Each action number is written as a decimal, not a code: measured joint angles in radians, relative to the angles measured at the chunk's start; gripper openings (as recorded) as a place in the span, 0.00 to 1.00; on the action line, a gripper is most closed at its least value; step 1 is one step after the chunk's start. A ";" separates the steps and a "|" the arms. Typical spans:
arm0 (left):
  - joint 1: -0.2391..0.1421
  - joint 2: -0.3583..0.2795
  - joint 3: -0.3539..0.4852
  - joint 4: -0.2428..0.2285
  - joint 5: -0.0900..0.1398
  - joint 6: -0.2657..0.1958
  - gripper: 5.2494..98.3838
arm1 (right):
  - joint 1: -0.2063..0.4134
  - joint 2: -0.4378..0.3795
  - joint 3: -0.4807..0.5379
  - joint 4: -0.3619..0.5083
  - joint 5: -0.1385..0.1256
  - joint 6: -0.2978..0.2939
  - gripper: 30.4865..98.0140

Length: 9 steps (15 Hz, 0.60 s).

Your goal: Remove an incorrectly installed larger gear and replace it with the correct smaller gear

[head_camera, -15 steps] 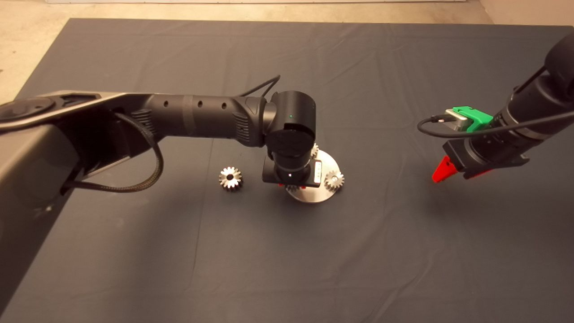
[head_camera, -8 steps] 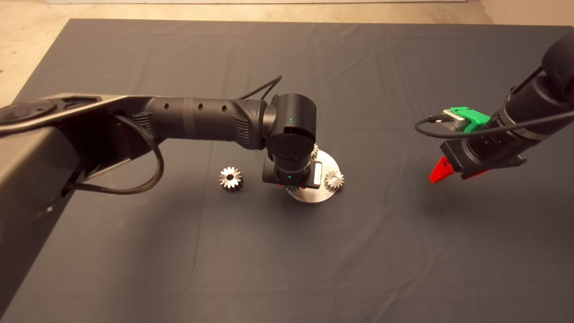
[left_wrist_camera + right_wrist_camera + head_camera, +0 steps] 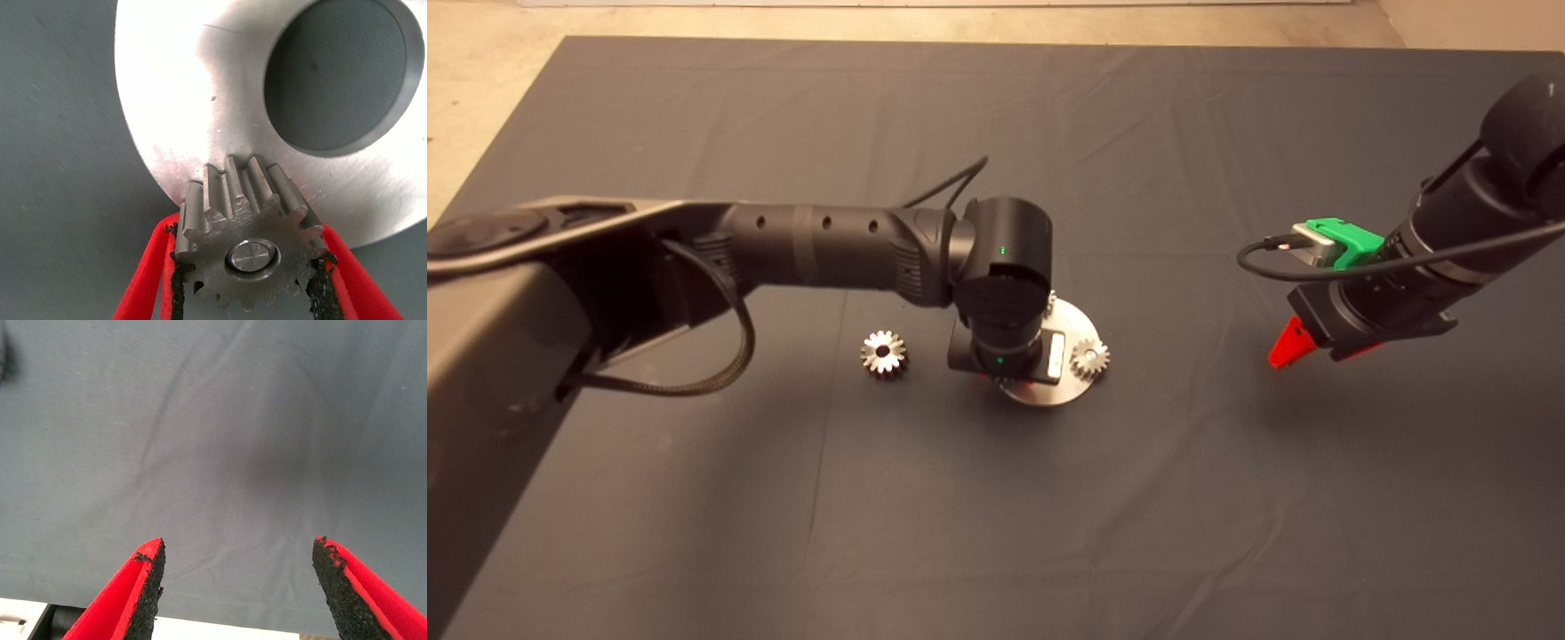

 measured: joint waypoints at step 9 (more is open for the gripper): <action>0.004 0.001 -0.001 -0.028 -0.011 0.028 0.40 | -0.001 0.001 0.005 0.000 0.001 0.019 0.42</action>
